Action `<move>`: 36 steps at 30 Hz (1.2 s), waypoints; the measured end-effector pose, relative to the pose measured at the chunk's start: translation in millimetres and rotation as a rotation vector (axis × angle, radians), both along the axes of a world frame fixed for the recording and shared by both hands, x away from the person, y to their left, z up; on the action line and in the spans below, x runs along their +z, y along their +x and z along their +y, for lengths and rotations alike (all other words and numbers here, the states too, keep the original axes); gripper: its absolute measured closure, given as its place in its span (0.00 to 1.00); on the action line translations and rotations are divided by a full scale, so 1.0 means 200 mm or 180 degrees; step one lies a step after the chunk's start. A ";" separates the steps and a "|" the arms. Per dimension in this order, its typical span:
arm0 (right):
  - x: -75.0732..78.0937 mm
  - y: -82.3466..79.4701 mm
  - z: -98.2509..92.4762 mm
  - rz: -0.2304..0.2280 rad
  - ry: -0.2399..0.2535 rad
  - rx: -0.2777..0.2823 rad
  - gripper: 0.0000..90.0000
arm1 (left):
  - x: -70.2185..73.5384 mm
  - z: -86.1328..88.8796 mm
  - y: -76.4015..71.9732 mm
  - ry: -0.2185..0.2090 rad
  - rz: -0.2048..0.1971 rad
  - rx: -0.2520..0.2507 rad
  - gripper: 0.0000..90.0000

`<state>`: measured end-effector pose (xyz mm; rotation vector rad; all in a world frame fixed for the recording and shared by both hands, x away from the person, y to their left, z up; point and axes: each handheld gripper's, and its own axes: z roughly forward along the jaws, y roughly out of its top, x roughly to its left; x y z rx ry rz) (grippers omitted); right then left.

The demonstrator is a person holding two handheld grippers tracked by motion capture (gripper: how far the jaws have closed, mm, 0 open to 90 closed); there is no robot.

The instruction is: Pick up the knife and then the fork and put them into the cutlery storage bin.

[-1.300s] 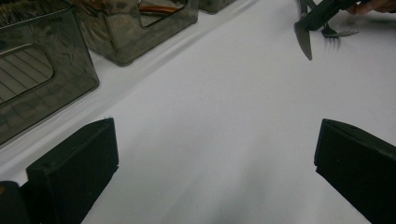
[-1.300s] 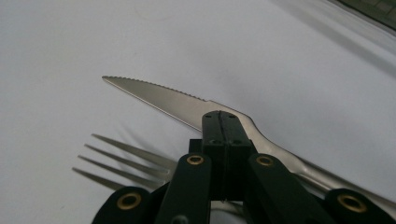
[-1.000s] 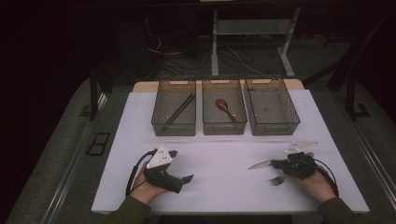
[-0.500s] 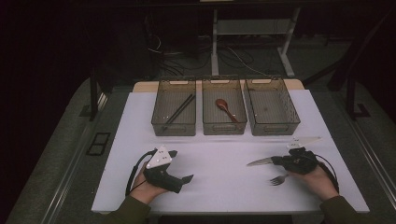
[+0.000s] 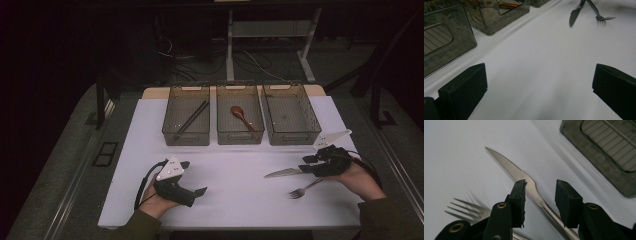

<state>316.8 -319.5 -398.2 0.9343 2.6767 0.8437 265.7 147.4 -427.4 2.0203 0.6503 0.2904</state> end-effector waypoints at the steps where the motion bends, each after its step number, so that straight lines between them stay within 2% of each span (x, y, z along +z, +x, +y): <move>1: 0.01 0.01 0.00 0.0017 -0.0071 0.0056 0.65 | 0.00 0.00 0.00 0.0001 0.0002 -0.0002 0.00; 8: 0.03 0.07 0.05 0.0243 -0.0529 0.0378 0.65 | 0.00 0.00 0.00 -0.0005 0.0007 -0.0005 0.00; 10: 0.02 0.09 0.06 0.0297 -0.0670 0.0463 0.65 | 0.00 0.00 0.00 -0.0004 0.0007 -0.0003 0.00; 17: -0.06 0.12 0.10 0.0454 -0.0983 0.0617 0.68 | 0.00 0.00 0.00 -0.0002 0.0010 -0.0009 0.00; 25: -0.10 0.15 0.11 0.0492 -0.1170 0.0712 0.73 | 0.00 0.00 0.00 -0.0002 0.0011 -0.0011 0.00; 31: -0.10 0.17 0.12 0.0570 -0.1226 0.0798 0.74 | 0.00 0.00 0.00 0.0005 0.0011 -0.0015 0.00; 33: -0.11 0.17 0.12 0.0571 -0.1290 0.0865 0.74 | 0.00 0.00 0.00 0.0006 0.0007 -0.0016 0.00; 36: -0.11 0.18 0.12 0.0615 -0.1290 0.0869 0.74 | 0.00 0.00 0.00 0.0003 0.0009 -0.0014 0.00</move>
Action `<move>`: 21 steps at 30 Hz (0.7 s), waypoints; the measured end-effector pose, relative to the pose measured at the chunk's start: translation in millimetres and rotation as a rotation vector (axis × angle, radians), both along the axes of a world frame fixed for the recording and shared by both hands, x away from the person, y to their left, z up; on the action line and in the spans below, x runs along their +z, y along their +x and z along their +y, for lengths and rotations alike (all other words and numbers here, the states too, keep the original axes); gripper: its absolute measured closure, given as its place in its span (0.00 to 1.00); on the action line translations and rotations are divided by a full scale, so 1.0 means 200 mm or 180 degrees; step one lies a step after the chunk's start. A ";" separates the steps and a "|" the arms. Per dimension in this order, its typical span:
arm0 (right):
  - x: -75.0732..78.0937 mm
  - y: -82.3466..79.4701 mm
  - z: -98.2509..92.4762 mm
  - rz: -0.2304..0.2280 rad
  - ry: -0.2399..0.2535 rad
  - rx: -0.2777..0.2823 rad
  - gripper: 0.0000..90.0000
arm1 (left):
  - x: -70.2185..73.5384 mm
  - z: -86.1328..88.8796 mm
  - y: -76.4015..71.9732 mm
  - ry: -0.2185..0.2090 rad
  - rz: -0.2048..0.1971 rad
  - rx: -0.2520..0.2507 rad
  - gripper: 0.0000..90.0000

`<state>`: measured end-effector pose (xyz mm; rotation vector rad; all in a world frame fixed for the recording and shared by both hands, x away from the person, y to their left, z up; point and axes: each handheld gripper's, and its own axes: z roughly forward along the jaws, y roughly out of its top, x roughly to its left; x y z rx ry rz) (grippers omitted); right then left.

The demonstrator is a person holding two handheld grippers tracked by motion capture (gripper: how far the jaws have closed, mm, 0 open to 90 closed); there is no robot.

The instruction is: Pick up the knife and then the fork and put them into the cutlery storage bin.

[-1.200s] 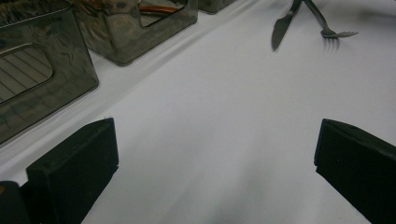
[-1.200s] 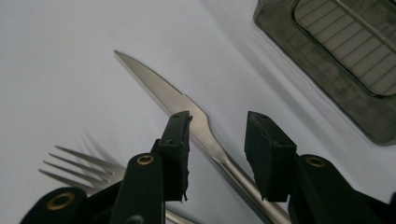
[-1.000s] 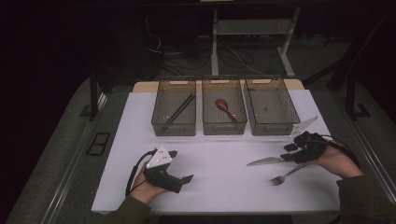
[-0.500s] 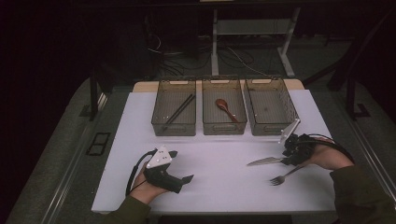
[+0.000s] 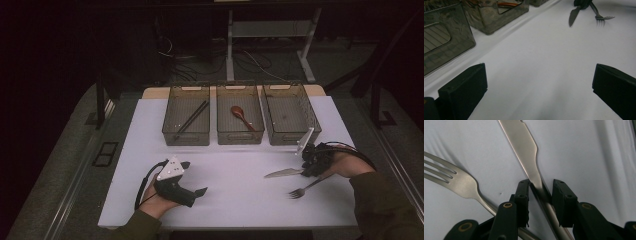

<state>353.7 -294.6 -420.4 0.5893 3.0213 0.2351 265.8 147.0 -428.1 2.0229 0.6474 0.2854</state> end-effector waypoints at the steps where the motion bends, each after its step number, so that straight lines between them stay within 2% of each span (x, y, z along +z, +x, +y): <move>1: 0.00 0.00 0.00 0.0001 0.0003 0.0005 0.74 | 0.00 0.00 0.00 -0.0001 0.0000 -0.0001 0.00; 7: 0.00 0.01 0.00 0.0043 0.0029 0.0049 0.76 | 0.00 0.00 0.00 0.0002 -0.0002 -0.0002 0.00; 21: 0.00 0.03 -0.01 0.0032 0.0062 0.0143 0.87 | 0.00 0.00 0.00 0.0007 0.0000 -0.0006 0.00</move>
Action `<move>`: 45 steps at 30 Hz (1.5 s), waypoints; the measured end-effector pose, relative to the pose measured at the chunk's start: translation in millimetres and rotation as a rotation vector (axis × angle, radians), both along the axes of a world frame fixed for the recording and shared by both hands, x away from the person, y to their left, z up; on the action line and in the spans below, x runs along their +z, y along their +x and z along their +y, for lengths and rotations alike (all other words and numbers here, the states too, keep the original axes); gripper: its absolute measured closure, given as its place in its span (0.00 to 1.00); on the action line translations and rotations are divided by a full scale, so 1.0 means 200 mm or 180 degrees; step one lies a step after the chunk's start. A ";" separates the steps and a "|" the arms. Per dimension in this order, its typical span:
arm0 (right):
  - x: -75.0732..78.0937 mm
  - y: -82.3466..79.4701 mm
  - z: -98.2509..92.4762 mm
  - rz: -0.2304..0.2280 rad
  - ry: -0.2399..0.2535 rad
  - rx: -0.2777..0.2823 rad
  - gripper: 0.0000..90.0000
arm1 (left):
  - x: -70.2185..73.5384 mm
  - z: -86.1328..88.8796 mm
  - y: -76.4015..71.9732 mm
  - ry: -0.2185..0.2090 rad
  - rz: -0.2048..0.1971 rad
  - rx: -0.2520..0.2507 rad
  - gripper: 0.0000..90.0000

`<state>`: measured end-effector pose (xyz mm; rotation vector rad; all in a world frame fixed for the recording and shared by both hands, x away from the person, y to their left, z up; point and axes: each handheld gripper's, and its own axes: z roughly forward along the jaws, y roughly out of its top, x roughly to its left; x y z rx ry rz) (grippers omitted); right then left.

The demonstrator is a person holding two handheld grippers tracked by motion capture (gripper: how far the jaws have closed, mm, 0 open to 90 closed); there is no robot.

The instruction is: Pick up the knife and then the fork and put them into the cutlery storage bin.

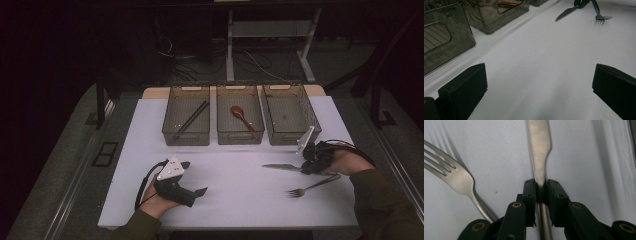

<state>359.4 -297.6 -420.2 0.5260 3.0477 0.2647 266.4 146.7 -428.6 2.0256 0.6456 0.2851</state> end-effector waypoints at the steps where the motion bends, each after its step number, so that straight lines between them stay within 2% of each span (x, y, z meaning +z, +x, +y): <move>1: 0.00 0.00 0.00 0.0001 0.0007 0.0004 0.88 | 0.00 0.00 0.00 0.0003 0.0001 -0.0003 0.00; 9: 0.00 0.00 -0.01 -0.0011 0.0030 0.0060 0.89 | 0.00 0.00 0.00 0.0004 -0.0001 -0.0003 0.00; 13: 0.00 0.00 -0.01 -0.0068 0.0041 0.0090 0.89 | 0.00 0.00 0.00 0.0004 0.0001 -0.0003 0.00; 17: 0.01 0.00 -0.01 -0.0149 0.0118 0.0043 0.89 | 0.00 0.00 0.00 0.0008 0.0003 0.0003 0.00; 19: 0.03 0.00 -0.01 -0.0157 0.0229 -0.0010 0.89 | 0.00 0.00 0.00 0.0000 0.0005 0.0014 0.00; 24: 0.08 0.00 -0.02 -0.0309 0.0496 -0.0040 0.89 | 0.00 0.00 0.00 -0.0001 0.0001 0.0009 0.00; 32: 0.13 -0.04 -0.08 -0.0454 0.1137 -0.0368 0.89 | 0.00 0.00 0.00 -0.0007 -0.0006 0.0007 0.00; 36: 0.13 -0.06 -0.10 -0.0454 0.1413 -0.0549 0.89 | 0.00 0.01 0.00 -0.0017 -0.0026 -0.0011 0.00; 42: 0.15 -0.07 -0.13 -0.0537 0.1673 -0.0719 0.89 | 0.00 0.04 0.02 -0.0037 -0.0018 -0.0026 0.00; 45: 0.15 -0.07 -0.14 -0.0582 0.1719 -0.0802 0.89 | -0.01 0.05 0.03 -0.0047 -0.0026 -0.0048 0.00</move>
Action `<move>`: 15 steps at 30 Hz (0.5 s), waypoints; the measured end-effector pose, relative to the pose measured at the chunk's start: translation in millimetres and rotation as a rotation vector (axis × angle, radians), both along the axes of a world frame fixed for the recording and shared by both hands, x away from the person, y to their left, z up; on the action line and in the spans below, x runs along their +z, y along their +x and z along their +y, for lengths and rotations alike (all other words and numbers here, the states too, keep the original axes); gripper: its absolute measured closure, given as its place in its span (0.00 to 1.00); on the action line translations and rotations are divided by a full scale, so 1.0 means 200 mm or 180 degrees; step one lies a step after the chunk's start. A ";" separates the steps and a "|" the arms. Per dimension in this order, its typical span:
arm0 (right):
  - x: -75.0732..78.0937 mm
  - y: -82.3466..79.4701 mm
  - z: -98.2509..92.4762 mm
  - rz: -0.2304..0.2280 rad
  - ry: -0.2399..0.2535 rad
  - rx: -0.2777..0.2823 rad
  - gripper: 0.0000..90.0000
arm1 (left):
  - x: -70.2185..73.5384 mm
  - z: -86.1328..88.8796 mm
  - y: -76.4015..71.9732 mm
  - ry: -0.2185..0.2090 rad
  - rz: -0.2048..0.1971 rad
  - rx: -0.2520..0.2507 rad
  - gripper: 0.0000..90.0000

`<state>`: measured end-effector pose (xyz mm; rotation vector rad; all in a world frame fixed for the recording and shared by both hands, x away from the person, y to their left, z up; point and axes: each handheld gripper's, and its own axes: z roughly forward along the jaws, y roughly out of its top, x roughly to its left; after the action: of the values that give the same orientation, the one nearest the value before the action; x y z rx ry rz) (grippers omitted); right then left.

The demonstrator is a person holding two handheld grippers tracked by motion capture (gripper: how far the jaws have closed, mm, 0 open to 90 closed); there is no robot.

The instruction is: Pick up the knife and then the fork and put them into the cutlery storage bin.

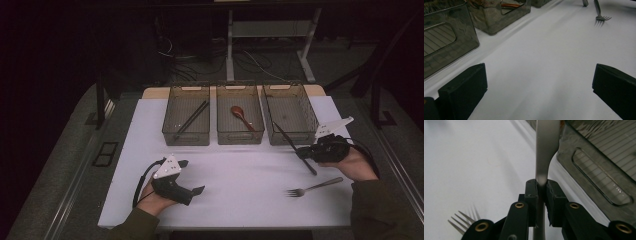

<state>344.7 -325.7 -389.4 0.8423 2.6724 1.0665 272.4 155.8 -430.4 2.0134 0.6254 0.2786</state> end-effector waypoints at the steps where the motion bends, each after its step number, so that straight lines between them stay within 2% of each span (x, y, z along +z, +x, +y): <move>1: 0.00 0.00 0.00 -0.0005 0.0031 -0.0044 0.89 | 0.00 0.00 0.00 -0.0007 0.0002 -0.0006 0.00; 7: 0.00 0.00 -0.03 -0.0017 0.0224 -0.0185 0.89 | -0.01 0.00 0.00 0.0007 0.0018 -0.0024 0.00; 15: 0.00 0.01 -0.05 -0.0045 0.0407 -0.0322 0.89 | -0.01 0.00 0.00 0.0006 0.0014 -0.0029 0.00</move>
<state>346.1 -335.0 -388.7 0.9773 2.5421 1.2242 272.1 155.8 -431.7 2.0188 0.6186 0.2695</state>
